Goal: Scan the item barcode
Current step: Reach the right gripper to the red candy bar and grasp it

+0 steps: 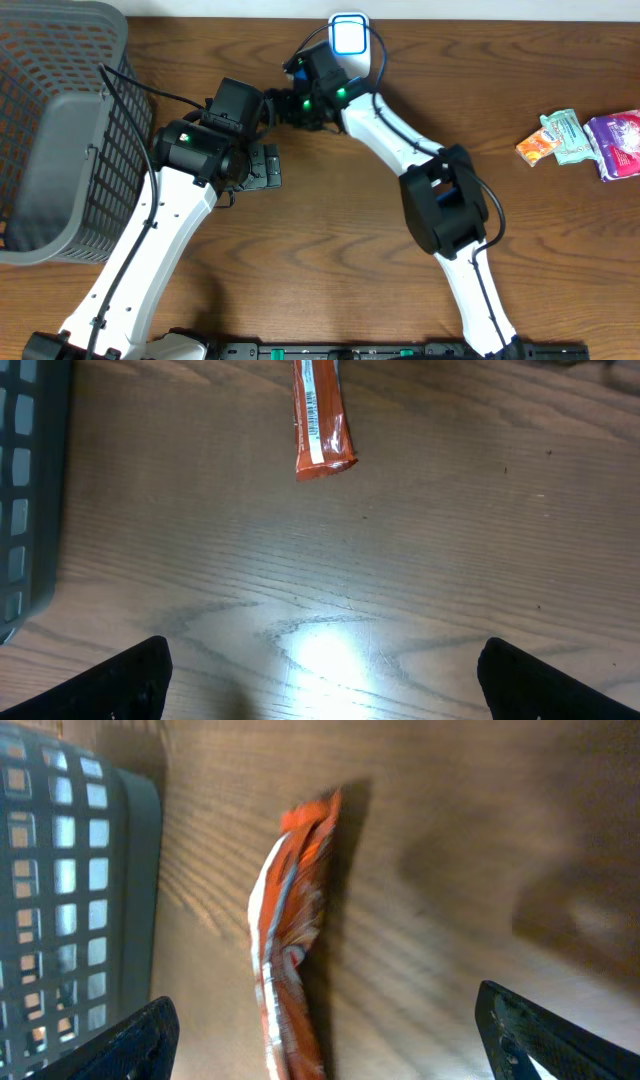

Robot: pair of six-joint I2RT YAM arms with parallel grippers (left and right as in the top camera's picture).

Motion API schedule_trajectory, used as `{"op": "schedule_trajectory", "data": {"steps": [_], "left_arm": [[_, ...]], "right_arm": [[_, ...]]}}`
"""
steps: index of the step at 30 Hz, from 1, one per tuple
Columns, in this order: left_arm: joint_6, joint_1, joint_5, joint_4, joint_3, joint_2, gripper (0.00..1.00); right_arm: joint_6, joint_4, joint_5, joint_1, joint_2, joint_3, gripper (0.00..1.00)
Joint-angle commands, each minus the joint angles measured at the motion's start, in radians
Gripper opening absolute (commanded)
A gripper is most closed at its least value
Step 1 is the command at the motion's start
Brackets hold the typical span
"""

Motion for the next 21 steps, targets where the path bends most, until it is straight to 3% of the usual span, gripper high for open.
{"op": "schedule_trajectory", "data": {"steps": [1,7,10,12,16,17,21], "left_arm": [[0.014,0.002,-0.006,-0.004,0.005,0.0,0.98],[0.014,0.002,-0.006,-0.004,0.005,0.0,0.98],[0.014,0.002,-0.006,-0.004,0.005,0.0,0.98],[0.014,0.002,-0.006,-0.004,0.005,0.0,0.98],[0.014,0.002,-0.006,-0.004,0.005,0.0,0.98],[0.014,0.002,-0.006,-0.004,0.005,0.0,0.98],[0.014,0.002,-0.006,-0.004,0.005,0.0,0.98]], "right_arm": [[0.071,0.006,0.024,0.043,0.0,-0.023,0.9],[0.173,0.057,0.067,0.104,0.041,-0.051,0.84],[0.212,0.071,0.066,0.119,0.071,-0.051,0.68],[0.208,0.067,0.068,0.121,0.076,-0.051,0.43],[0.168,0.063,0.087,0.118,0.075,-0.049,0.06],[0.158,0.062,0.087,0.115,0.075,-0.049,0.01],[0.094,-0.004,0.116,0.082,0.048,-0.048,0.01]]}}
